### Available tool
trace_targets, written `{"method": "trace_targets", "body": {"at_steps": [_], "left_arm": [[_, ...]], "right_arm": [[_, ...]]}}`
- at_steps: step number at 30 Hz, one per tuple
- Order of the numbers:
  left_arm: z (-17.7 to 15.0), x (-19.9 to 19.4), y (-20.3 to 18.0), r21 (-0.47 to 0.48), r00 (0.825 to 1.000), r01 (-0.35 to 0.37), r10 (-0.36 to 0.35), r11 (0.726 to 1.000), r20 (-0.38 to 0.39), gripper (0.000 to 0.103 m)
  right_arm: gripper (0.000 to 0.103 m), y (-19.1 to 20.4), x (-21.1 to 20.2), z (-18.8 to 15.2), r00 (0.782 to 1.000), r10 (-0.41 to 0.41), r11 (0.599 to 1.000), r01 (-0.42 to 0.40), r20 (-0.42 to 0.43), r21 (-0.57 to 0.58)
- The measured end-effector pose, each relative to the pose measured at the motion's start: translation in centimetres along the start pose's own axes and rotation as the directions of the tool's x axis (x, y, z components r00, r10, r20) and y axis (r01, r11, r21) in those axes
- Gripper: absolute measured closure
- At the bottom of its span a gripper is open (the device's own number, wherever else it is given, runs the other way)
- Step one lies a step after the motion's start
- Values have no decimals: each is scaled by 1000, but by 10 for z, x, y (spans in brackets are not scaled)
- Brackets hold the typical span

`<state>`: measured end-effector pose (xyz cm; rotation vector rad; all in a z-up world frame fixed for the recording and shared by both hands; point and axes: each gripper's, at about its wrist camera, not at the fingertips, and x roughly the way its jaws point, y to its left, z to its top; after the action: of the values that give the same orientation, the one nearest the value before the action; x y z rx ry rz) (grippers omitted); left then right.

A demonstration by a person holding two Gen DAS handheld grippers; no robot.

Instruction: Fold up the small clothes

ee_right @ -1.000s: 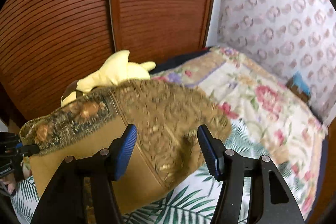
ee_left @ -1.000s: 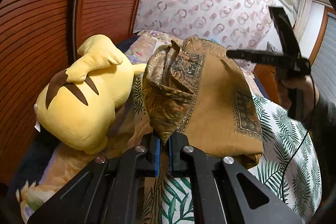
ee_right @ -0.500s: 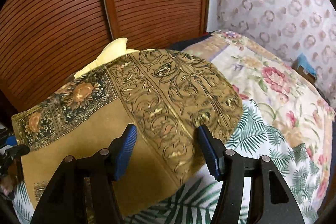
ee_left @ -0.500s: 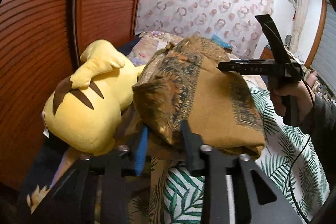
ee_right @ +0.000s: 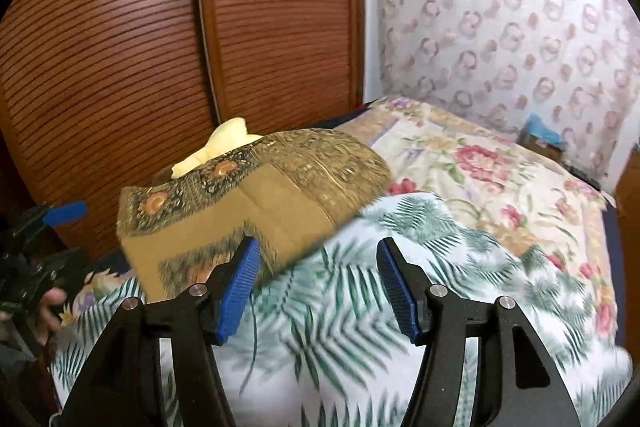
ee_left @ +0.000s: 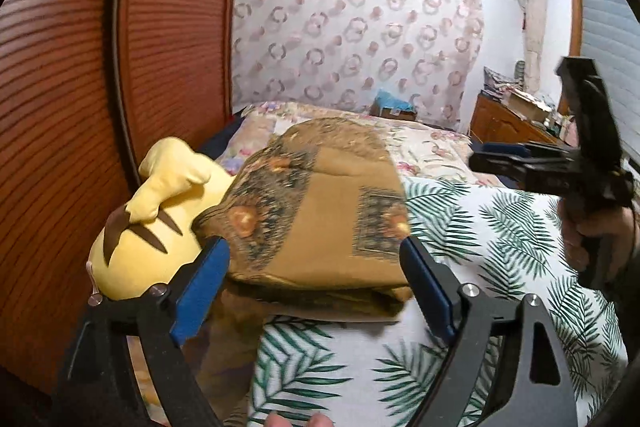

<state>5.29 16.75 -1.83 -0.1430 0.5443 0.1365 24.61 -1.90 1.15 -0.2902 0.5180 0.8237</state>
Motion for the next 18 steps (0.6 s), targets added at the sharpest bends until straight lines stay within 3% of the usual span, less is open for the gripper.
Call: {"method": "trace_targets", "body": {"at_steps": [8,12,18], "left_arm": [[-5,-7,-51,53,998,56,-55,997,-9,16],[-9,-12,-76,70,996,88,-87,994,-13,16],[-2,-31,-116,119,990,133,-136,984,21,16]], "right_arm": [[30,4,-87,-65,989,-128,988,121,77,94],[18,7,-129,-93,970,-221,967,205,99,149],[18,19,-185,-112,932,-339,927,308,129,214]]}}
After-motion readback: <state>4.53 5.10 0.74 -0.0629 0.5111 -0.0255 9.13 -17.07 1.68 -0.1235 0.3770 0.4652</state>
